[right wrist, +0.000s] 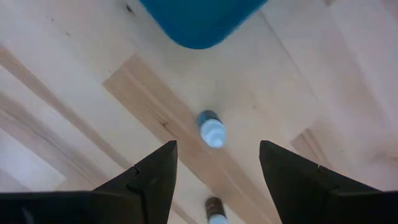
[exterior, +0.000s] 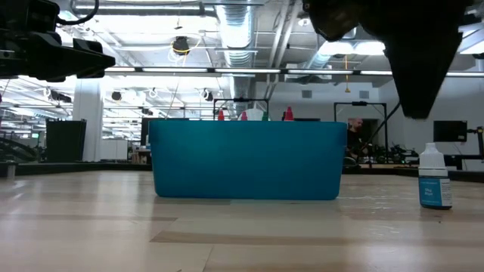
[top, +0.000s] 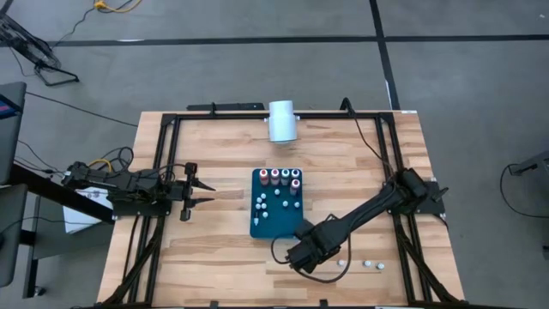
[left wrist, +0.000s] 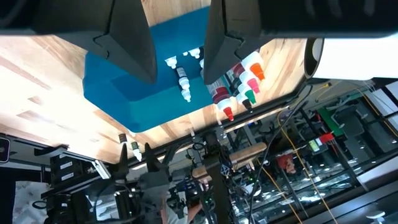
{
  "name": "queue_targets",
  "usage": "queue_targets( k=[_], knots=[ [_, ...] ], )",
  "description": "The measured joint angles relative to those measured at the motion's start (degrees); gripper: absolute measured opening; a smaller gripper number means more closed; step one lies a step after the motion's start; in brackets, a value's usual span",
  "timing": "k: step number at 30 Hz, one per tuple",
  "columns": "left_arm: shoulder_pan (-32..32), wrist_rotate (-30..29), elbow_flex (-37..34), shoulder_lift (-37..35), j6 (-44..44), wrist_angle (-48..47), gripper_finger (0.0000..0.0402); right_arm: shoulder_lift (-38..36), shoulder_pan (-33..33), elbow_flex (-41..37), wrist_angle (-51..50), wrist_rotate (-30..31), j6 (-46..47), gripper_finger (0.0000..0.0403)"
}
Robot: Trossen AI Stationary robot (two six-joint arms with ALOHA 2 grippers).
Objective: Pick & Place food coloring
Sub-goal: Put the small blue food coloring bottle into the blue bin
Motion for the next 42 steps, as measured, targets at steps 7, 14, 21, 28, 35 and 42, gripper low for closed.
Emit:
queue_targets(
  k=[7,14,21,28,35,42],
  knots=[
    [0.0,0.0,0.0,0.0,0.1,0.0,0.0123,0.0,0.0,-2.4,1.9,-0.1,1.8,0.0208],
    [0.0,0.0,0.0,0.0,0.0,0.0,0.0123,0.0,0.1,-6.9,8.1,-0.9,2.4,0.0189],
    [0.0,0.0,0.0,0.0,0.0,0.1,0.0123,0.0,0.4,-9.8,10.7,-2.8,2.4,0.0176],
    [0.0,0.0,0.0,0.0,0.1,0.1,0.0123,0.0,0.4,-11.3,12.7,-2.8,2.4,0.0151],
    [0.0,0.0,0.0,0.0,0.1,0.1,0.0123,0.0,0.3,-13.1,15.4,-2.6,2.4,0.0102],
    [0.0,0.0,0.0,0.0,0.0,0.1,0.0123,-0.1,0.3,-13.1,15.5,-2.3,2.3,0.0073]
  ],
)
